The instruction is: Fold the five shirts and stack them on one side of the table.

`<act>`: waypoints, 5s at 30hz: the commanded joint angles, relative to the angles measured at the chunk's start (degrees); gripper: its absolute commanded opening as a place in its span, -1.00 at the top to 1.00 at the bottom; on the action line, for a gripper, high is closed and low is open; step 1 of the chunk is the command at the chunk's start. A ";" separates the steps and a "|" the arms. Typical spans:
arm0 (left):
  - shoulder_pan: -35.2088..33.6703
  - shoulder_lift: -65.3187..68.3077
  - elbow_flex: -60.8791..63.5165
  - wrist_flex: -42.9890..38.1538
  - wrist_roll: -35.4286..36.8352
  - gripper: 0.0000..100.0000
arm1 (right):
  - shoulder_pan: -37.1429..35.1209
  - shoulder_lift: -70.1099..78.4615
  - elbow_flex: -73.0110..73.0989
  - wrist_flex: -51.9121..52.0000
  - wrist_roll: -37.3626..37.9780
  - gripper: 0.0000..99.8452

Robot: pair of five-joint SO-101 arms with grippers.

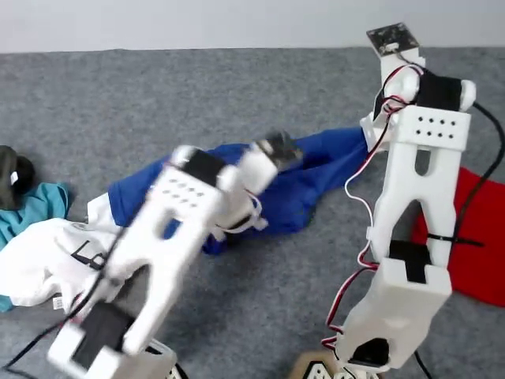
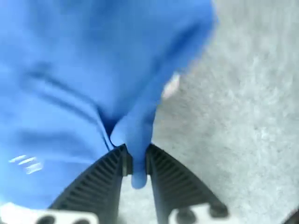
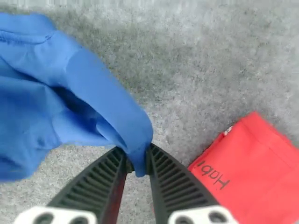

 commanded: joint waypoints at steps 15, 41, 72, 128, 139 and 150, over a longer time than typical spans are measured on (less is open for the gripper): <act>-33.23 -21.54 -26.86 1.85 0.09 0.98 | 5.76 -35.03 -3.34 -8.66 -1.58 0.98; -34.37 -41.05 -39.69 1.85 -5.27 0.99 | 15.69 -59.74 -3.34 -22.81 10.81 0.98; -39.74 -48.18 -22.11 -8.26 -8.26 0.99 | 18.51 -56.92 -2.99 -21.85 12.66 0.98; -28.13 40.62 -25.01 -72.79 -8.09 0.99 | 1.19 17.45 -3.34 -65.10 9.05 0.98; -26.46 37.36 -25.36 -44.57 -8.35 0.99 | 1.19 14.90 -3.34 -46.81 11.08 0.98; -26.46 33.67 -25.36 -16.26 -18.73 0.99 | 1.01 9.63 -3.34 -16.84 15.82 0.98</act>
